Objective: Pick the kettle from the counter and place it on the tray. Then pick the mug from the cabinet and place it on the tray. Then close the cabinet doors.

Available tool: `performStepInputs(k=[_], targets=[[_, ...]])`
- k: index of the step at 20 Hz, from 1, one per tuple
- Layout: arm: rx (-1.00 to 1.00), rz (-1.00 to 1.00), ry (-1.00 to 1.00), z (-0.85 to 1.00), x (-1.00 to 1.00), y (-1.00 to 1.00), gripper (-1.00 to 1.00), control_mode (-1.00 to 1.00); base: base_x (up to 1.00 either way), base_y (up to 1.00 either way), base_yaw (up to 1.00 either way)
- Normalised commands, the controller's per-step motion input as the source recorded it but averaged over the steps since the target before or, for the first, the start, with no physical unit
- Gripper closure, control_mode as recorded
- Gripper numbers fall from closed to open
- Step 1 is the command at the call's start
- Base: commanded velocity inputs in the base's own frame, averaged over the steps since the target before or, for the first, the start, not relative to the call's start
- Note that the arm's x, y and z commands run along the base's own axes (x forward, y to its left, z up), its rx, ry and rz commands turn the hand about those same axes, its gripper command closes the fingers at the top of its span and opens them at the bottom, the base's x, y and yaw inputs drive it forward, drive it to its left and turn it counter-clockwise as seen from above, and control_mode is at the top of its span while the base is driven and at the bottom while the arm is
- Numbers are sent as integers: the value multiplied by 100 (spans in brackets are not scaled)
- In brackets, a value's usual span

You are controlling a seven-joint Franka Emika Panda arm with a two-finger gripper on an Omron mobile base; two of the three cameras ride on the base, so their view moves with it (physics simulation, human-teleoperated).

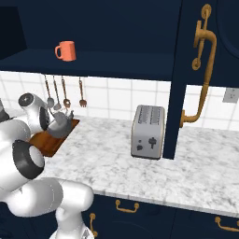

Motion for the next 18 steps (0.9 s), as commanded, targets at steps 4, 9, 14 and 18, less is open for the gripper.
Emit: performStepInputs(k=[4,9,14,18], targets=[[-8,0,0,-1,22,52,100,-100,0,0,0],[-3,0,0,-6,17,33,100,-100,0,0,0],[-2,-1,1,-24,27,14,100,-100,0,0,0],[-1,0,1,-25,26,1,100,-100,0,0,0]])
